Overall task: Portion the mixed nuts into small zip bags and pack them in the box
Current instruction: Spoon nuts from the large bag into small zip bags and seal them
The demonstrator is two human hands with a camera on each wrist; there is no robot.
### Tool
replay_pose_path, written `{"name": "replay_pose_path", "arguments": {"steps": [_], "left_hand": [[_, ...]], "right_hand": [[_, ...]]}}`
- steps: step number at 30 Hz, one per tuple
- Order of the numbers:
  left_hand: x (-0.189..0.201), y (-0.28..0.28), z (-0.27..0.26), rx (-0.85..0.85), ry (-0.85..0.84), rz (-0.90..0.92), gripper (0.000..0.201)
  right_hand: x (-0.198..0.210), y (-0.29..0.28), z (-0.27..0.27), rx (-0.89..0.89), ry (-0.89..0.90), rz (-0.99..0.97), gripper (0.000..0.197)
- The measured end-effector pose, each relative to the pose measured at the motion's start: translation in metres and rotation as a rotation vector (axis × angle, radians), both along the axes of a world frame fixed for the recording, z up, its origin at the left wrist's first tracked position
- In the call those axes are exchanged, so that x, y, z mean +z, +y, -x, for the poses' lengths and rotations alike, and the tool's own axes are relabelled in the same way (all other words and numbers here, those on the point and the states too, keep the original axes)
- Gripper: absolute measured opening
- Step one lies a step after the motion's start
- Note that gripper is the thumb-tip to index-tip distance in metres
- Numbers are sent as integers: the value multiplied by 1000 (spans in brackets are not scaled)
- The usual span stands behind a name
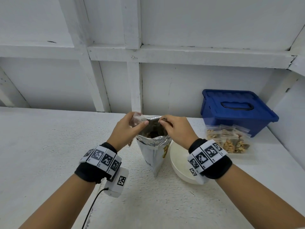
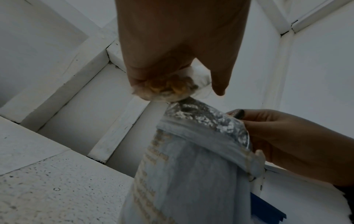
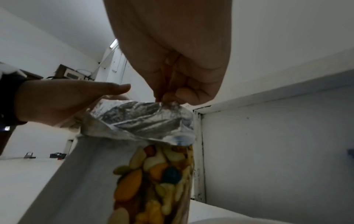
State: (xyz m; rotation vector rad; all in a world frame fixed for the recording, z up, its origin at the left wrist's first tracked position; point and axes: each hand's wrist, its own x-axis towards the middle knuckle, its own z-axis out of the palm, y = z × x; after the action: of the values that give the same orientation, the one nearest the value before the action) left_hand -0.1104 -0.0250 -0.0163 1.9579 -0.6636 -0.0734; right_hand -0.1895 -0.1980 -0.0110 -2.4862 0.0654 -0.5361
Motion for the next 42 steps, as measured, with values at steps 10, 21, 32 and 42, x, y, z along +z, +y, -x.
{"name": "replay_pose_path", "arguments": {"steps": [10, 21, 32, 42], "left_hand": [[0, -1, 0, -29, -12, -31, 36], [9, 7, -4, -99, 42, -90, 43], [20, 10, -13, -152, -85, -385, 64], [28, 0, -13, -216, -184, -484, 58]], "right_hand": [[0, -3, -3, -111, 78, -186, 25], [7, -20, 1, -316, 11, -611, 22], [17, -40, 10, -392, -78, -643, 20], [35, -47, 15, -381, -214, -740, 25]]}}
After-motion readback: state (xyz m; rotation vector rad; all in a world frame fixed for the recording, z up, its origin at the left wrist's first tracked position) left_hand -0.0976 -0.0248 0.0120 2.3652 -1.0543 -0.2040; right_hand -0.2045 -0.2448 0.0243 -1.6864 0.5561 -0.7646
